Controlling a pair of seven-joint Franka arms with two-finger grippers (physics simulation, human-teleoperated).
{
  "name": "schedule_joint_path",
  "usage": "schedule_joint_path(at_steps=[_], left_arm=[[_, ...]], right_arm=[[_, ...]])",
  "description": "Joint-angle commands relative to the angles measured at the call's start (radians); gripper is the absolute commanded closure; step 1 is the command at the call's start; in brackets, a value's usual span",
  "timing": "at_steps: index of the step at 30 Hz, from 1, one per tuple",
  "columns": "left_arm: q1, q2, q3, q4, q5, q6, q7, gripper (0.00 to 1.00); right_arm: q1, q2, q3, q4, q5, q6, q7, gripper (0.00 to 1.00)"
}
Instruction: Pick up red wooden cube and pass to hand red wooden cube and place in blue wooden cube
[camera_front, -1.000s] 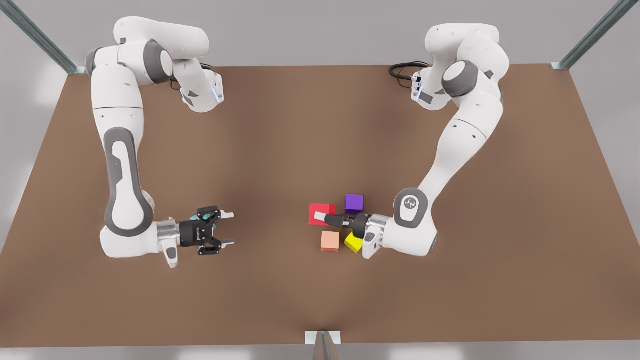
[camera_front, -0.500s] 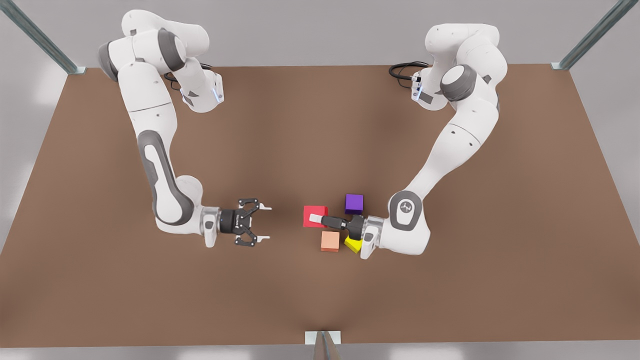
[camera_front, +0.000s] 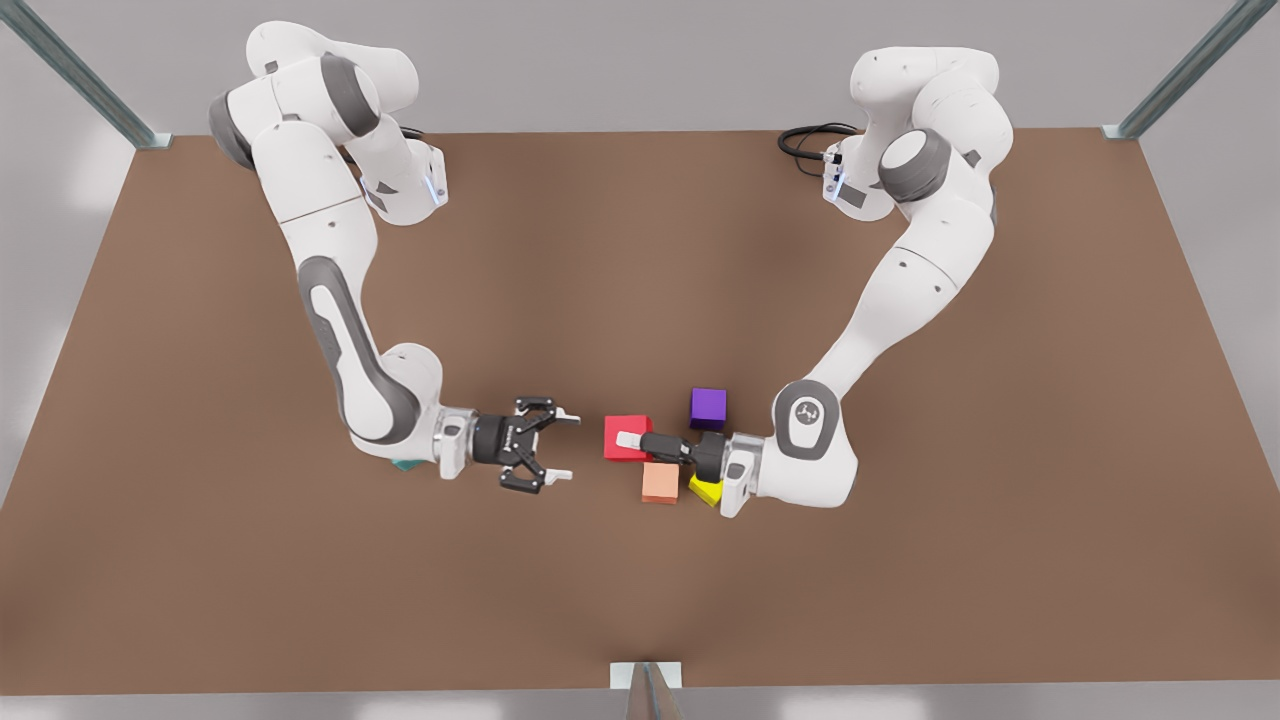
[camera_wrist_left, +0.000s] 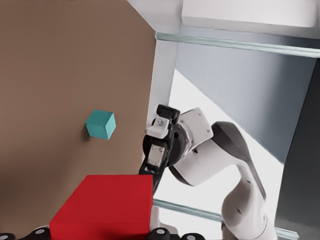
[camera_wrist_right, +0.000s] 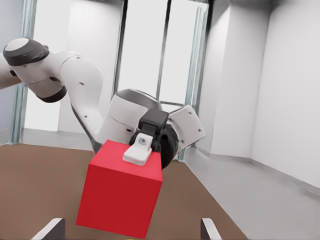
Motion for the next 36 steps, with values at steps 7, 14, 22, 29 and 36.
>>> schedule_joint_path(at_steps=[7, 14, 22, 29, 36], left_arm=[[0.0, -0.002, -0.001, 0.001, -0.008, 0.014, 0.082, 0.34], [0.0, -0.002, -0.001, 0.001, -0.008, 0.016, 0.071, 0.34], [-0.021, -0.003, -0.001, -0.001, -0.008, 0.045, 0.066, 0.34], [-0.023, -0.003, -0.001, 0.001, -0.008, 0.048, 0.066, 0.34], [-0.029, -0.006, -0.001, 0.001, -0.008, 0.063, 0.052, 0.34]], right_arm=[[0.0, -0.001, 0.036, -0.004, 0.002, 0.039, -0.11, 0.0], [0.006, 0.001, 0.043, -0.004, 0.003, 0.045, -0.109, 0.0], [0.019, 0.029, 0.052, 0.027, 0.016, 0.061, -0.072, 0.0], [0.022, 0.03, 0.078, 0.037, 0.016, 0.11, -0.06, 0.0], [0.032, 0.045, 0.079, 0.054, 0.023, 0.144, -0.054, 0.0]])
